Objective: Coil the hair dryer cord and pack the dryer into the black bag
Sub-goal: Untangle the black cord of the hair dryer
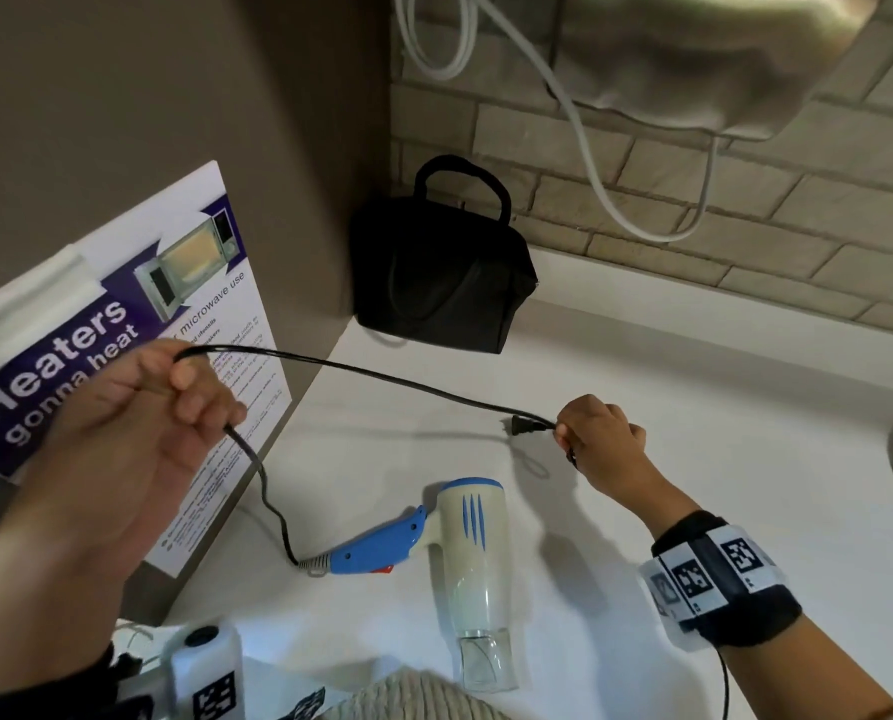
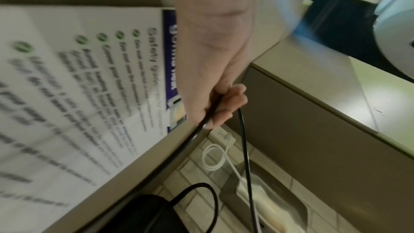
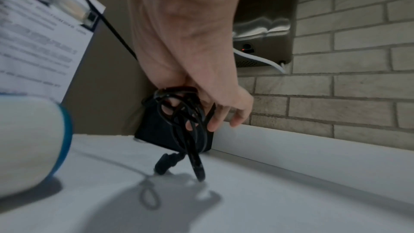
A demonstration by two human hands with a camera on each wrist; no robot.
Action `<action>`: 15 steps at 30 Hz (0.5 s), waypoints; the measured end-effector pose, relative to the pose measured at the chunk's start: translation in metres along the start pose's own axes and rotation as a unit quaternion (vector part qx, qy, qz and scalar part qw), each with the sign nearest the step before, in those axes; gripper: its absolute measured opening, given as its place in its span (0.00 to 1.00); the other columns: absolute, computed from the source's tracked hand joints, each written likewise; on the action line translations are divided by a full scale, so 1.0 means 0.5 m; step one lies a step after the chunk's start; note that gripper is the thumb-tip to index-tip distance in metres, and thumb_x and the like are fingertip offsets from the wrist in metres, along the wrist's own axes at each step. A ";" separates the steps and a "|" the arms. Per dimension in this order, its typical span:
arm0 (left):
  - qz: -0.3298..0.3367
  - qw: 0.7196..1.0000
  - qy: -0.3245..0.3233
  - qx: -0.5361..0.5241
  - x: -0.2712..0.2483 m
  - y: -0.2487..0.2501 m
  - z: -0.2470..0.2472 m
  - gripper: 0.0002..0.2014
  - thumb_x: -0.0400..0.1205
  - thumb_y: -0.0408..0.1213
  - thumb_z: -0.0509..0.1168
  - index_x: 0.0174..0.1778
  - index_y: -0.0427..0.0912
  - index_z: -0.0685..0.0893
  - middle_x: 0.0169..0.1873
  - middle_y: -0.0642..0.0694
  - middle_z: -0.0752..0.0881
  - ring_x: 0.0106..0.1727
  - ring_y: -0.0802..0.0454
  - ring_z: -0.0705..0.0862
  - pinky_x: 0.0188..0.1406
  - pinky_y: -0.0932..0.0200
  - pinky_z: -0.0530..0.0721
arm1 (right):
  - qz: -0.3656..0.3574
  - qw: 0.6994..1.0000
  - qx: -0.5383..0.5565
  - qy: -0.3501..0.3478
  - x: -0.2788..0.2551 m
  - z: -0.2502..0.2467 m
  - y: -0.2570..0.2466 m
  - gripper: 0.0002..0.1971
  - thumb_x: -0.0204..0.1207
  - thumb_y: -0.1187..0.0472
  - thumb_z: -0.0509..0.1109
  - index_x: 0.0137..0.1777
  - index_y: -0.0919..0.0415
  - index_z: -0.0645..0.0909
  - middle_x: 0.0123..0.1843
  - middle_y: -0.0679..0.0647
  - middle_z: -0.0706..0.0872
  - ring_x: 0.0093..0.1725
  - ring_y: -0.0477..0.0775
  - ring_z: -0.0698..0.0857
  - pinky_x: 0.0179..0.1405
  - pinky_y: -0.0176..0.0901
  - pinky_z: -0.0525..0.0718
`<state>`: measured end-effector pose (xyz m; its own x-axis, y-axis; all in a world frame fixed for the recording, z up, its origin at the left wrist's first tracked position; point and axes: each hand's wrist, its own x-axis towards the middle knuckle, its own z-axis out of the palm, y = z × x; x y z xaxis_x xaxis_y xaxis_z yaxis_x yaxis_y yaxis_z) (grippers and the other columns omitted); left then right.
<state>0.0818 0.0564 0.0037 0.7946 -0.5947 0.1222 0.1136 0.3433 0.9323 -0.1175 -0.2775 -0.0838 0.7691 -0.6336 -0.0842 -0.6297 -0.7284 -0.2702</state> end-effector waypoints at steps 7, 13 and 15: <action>-0.123 0.967 0.000 0.222 -0.019 -0.035 -0.013 0.24 0.88 0.32 0.50 0.28 0.46 0.81 0.21 0.52 0.78 0.34 0.52 0.86 0.44 0.58 0.84 | 0.108 0.993 -0.030 -0.028 0.009 -0.064 0.037 0.23 0.69 0.77 0.52 0.29 0.44 0.69 0.52 0.51 0.76 0.61 0.60 0.73 0.47 0.48 0.65; -0.136 0.909 0.000 0.395 -0.012 -0.117 0.025 0.14 0.83 0.35 0.60 0.31 0.42 0.83 0.25 0.44 0.86 0.33 0.51 0.86 0.38 0.62 0.83 | 0.167 0.977 0.122 -0.050 -0.004 -0.084 0.065 0.19 0.76 0.74 0.53 0.37 0.54 0.82 0.50 0.55 0.88 0.48 0.59 0.81 0.53 0.51 0.79; -0.118 0.870 -0.004 0.479 -0.005 -0.155 0.035 0.11 0.77 0.41 0.58 0.34 0.48 0.84 0.25 0.48 0.86 0.32 0.52 0.86 0.39 0.57 0.78 | 0.164 0.959 0.224 -0.059 -0.019 -0.102 0.045 0.16 0.78 0.72 0.52 0.39 0.61 0.80 0.48 0.57 0.89 0.43 0.58 0.85 0.38 0.35 0.80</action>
<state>0.0603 0.0186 -0.0626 0.8122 -0.5725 -0.1119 -0.2788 -0.5494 0.7877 -0.1447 -0.3010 -0.0401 0.5609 -0.7568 -0.3356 -0.7501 -0.2931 -0.5928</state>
